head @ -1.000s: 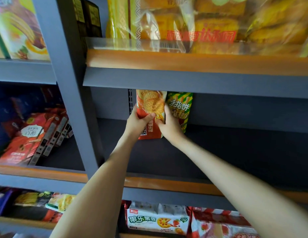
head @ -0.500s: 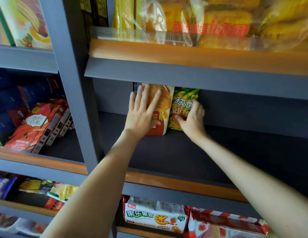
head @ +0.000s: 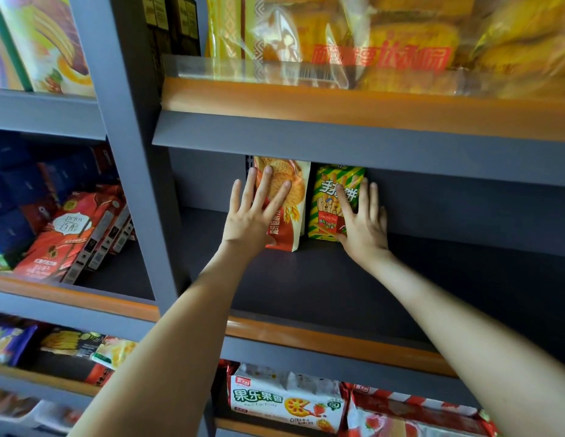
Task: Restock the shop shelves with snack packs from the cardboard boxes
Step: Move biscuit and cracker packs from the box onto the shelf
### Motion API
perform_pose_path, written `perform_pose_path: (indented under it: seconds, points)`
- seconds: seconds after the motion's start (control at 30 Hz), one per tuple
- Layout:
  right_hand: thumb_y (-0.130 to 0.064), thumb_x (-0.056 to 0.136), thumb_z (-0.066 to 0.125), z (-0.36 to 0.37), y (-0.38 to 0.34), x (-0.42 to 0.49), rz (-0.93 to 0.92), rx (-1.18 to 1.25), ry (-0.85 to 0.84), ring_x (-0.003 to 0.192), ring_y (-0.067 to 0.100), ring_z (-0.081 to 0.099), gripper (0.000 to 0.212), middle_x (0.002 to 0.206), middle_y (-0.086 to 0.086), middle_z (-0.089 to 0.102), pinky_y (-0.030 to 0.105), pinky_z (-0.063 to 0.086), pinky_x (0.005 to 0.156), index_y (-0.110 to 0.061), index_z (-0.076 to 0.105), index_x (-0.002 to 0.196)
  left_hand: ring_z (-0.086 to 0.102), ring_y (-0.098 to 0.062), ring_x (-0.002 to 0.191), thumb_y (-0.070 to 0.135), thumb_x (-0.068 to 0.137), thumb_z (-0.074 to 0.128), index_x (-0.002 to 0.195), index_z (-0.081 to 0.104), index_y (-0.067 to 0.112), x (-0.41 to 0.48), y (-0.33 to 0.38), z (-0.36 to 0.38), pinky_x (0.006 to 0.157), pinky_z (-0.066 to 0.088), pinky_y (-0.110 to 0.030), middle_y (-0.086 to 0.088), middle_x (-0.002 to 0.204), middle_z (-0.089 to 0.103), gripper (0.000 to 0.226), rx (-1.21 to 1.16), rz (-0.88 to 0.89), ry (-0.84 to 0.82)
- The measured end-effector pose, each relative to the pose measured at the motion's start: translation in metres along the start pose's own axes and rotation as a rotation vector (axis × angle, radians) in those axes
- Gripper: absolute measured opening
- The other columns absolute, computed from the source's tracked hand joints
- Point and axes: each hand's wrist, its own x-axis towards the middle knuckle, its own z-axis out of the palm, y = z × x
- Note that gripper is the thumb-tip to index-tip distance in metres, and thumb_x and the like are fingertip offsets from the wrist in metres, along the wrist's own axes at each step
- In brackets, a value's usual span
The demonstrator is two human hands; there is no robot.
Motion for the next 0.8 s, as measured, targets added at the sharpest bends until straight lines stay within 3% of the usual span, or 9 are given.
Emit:
perform_pose_path:
  seconds: [0.17,0.3,0.37,0.43,0.5,0.57,0.67,0.73,0.8]
  points:
    - [-0.020,0.088,0.065,-0.006,-0.003,-0.003,-0.146,-0.048,-0.062,0.146,0.032,-0.016,0.094,0.160,0.007,-0.014,0.055,0.006,0.115,-0.027,-0.002,0.153,0.030,-0.040,0.139,0.054,0.037,0.090,0.150,0.013,0.017,-0.005,0.007,-0.001,0.111,0.014,-0.055,-0.020,0.153,0.030,0.142,-0.020,-0.027,0.030]
    - [-0.014,0.090,0.057,-0.016,-0.003,-0.007,-0.283,-0.019,-0.205,0.146,0.024,-0.018,0.085,0.160,-0.003,-0.013,0.047,0.005,0.117,-0.028,0.002,0.153,0.031,-0.041,0.139,0.031,0.055,0.087,0.150,0.018,0.019,-0.004,0.017,-0.006,0.111,0.020,-0.056,-0.019,0.153,0.031,0.118,-0.049,-0.050,0.057]
    - [-0.013,0.089,0.058,-0.024,-0.003,-0.011,-0.288,0.033,-0.219,0.146,0.022,-0.018,0.085,0.160,-0.002,-0.014,0.046,0.004,0.118,-0.029,0.004,0.153,0.032,-0.042,0.138,0.029,0.061,0.082,0.149,0.020,0.021,-0.002,0.022,-0.010,0.109,0.025,-0.058,-0.018,0.153,0.032,0.108,-0.049,-0.063,0.038]
    - [-0.014,0.089,0.058,-0.033,-0.004,-0.019,-0.251,0.099,-0.242,0.147,0.021,-0.016,0.086,0.160,-0.002,-0.012,0.045,0.005,0.118,-0.031,0.002,0.153,0.029,-0.042,0.140,0.034,0.061,0.084,0.150,0.018,0.022,-0.001,0.026,-0.011,0.110,0.021,-0.058,-0.017,0.155,0.028,0.112,-0.078,-0.082,0.001]
    - [-0.018,0.092,0.057,-0.046,-0.009,-0.029,-0.157,0.197,-0.292,0.148,0.023,-0.005,0.081,0.161,-0.002,-0.007,0.045,0.013,0.117,-0.031,0.006,0.153,0.024,-0.043,0.141,0.041,0.060,0.085,0.152,0.015,0.021,0.000,0.033,-0.014,0.112,0.017,-0.057,-0.018,0.156,0.023,0.117,-0.152,-0.131,-0.021]
    - [-0.022,0.095,0.052,-0.061,-0.017,-0.042,-0.077,0.294,-0.301,0.143,0.026,0.020,0.065,0.159,-0.001,0.010,0.045,0.032,0.109,-0.026,0.019,0.151,0.014,-0.044,0.144,0.045,0.064,0.083,0.153,0.011,0.021,0.003,0.042,-0.023,0.114,0.013,-0.057,-0.020,0.158,0.013,0.117,-0.259,-0.186,-0.042]
    - [-0.024,0.097,0.049,-0.080,-0.030,-0.063,-0.046,0.431,-0.180,0.123,0.025,0.047,0.041,0.142,0.000,0.040,0.042,0.047,0.092,-0.016,0.043,0.137,-0.010,-0.040,0.146,0.051,0.079,0.068,0.154,-0.004,0.023,0.001,0.054,-0.043,0.116,-0.002,-0.053,-0.019,0.159,-0.012,0.108,-0.365,-0.225,-0.177]
    - [-0.023,0.096,0.051,-0.087,-0.038,-0.075,-0.026,0.553,-0.115,0.117,0.024,0.051,0.033,0.132,0.002,0.051,0.041,0.047,0.091,-0.015,0.052,0.128,-0.001,-0.039,0.147,0.047,0.086,0.061,0.154,0.005,0.021,-0.008,0.057,-0.065,0.117,0.005,-0.050,-0.019,0.159,-0.001,0.092,-0.439,-0.235,-0.253]
    - [-0.018,0.094,0.053,-0.090,-0.046,-0.086,-0.057,0.663,-0.040,0.109,0.024,0.056,0.026,0.122,0.004,0.058,0.042,0.048,0.088,-0.014,0.058,0.119,0.040,-0.038,0.132,0.035,0.094,0.053,0.147,0.032,0.017,-0.025,0.053,-0.089,0.103,0.036,-0.044,-0.021,0.143,0.042,0.060,-0.638,-0.262,-0.284]
